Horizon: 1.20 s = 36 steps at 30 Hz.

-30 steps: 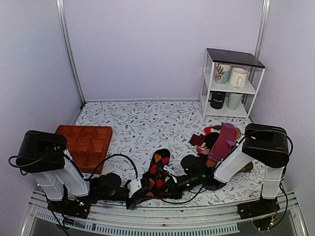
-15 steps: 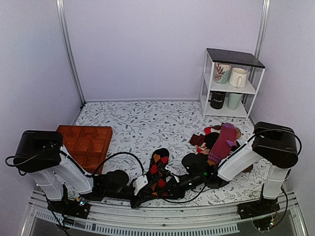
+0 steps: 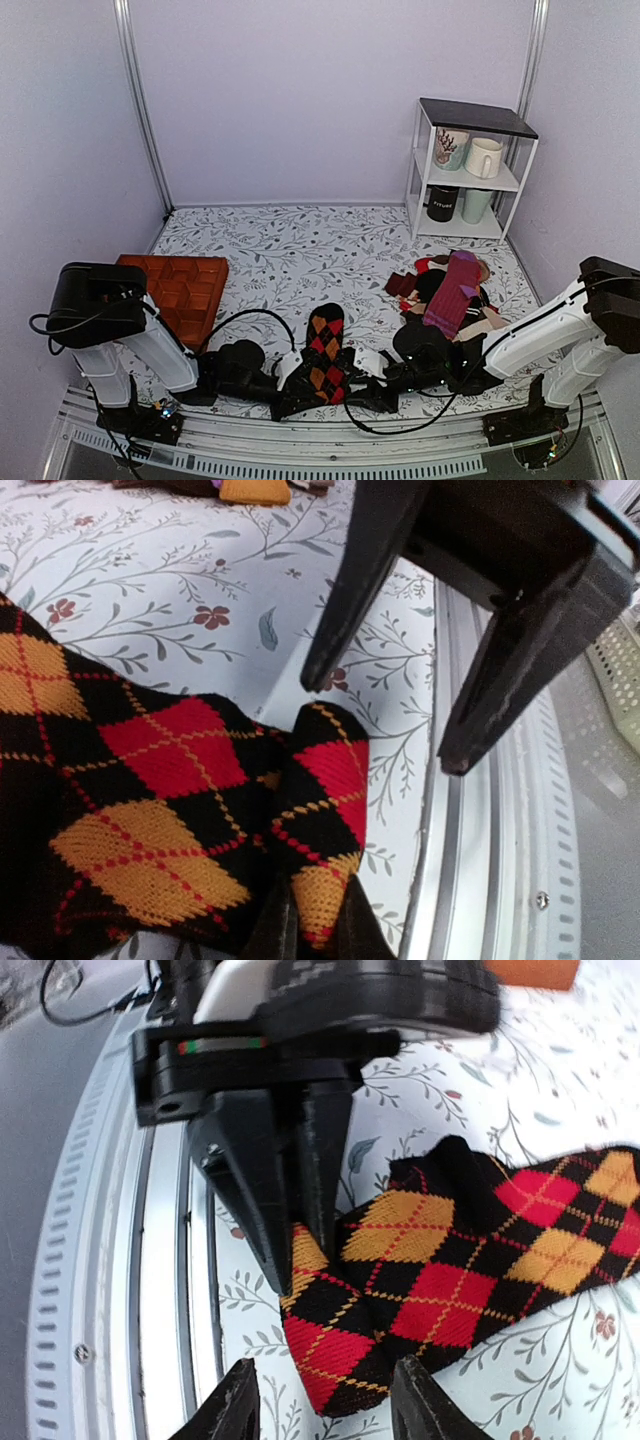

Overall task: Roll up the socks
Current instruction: Roll the sock at the center of the board.

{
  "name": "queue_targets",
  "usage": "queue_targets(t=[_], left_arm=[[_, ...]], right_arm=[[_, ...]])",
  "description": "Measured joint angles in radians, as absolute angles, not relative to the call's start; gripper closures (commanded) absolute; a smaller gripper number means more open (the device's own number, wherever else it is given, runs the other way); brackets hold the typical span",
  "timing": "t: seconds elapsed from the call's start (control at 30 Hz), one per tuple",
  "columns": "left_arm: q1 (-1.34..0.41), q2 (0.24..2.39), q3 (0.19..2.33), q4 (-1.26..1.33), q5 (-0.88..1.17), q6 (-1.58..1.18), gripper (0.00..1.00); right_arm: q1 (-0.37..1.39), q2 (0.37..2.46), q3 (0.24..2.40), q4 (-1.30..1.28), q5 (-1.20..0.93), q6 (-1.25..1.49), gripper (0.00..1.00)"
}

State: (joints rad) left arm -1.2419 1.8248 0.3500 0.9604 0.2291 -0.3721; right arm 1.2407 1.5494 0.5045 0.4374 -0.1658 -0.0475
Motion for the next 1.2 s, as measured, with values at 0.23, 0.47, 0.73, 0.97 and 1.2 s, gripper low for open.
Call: queue_targets(t=[0.23,0.47,0.73,0.97,1.2], left_arm=[[-1.238,1.831,0.346,0.973,0.239,-0.397,1.00],[-1.238,1.832,0.346,0.975,0.240,-0.406,1.00],[-1.234,1.833,0.347,0.975,0.248,-0.409,1.00],[-1.231,1.834,0.351,0.975,0.255,-0.409,0.89],[-1.230,1.805,0.353,0.936,0.240,-0.393,0.74]], right_arm=[[1.271,1.558,0.507,0.441,-0.140,-0.216,0.53],[1.290,1.637,0.550,0.441,-0.130,-0.284,0.54],[1.296,1.677,0.570,0.441,-0.118,-0.305,0.62],[1.296,1.709,0.585,0.437,-0.104,-0.281,0.82],[1.296,1.720,0.607,0.416,-0.106,-0.192,0.91]])
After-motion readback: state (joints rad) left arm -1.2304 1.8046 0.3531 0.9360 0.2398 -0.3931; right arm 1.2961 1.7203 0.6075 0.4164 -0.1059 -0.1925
